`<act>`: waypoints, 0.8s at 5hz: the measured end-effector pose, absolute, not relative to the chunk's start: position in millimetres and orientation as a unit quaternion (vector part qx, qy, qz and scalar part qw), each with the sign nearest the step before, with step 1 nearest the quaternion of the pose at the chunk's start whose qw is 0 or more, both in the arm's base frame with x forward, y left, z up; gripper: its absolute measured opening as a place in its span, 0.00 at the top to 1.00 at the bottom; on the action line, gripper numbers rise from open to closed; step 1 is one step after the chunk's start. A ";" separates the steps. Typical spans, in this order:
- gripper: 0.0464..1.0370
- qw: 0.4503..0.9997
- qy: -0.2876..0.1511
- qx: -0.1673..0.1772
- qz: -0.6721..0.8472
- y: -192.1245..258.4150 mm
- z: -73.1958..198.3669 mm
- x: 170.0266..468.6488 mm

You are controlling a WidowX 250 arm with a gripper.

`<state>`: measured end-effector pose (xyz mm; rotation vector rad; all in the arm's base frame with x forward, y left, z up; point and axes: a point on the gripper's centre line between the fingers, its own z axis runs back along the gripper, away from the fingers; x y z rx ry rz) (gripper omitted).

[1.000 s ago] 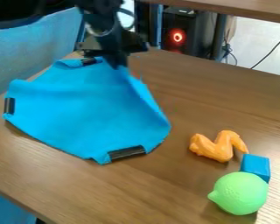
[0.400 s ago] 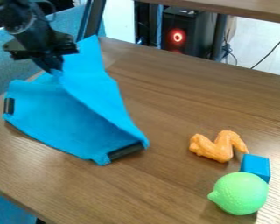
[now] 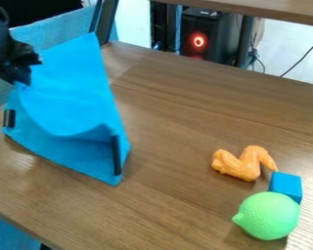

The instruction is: Fold the cloth from top right to bottom left

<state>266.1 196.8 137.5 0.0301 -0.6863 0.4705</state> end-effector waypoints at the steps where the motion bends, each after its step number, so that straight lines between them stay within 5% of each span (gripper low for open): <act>1: 0.99 0.920 -0.328 0.014 0.212 206.8 129.4 250.2; 2: 0.97 0.927 -0.318 0.013 0.197 211.0 122.8 236.4; 3: 0.84 0.932 -0.304 0.026 0.195 214.2 120.7 231.2; 4: 0.55 0.936 -0.291 0.030 0.197 216.0 116.9 231.0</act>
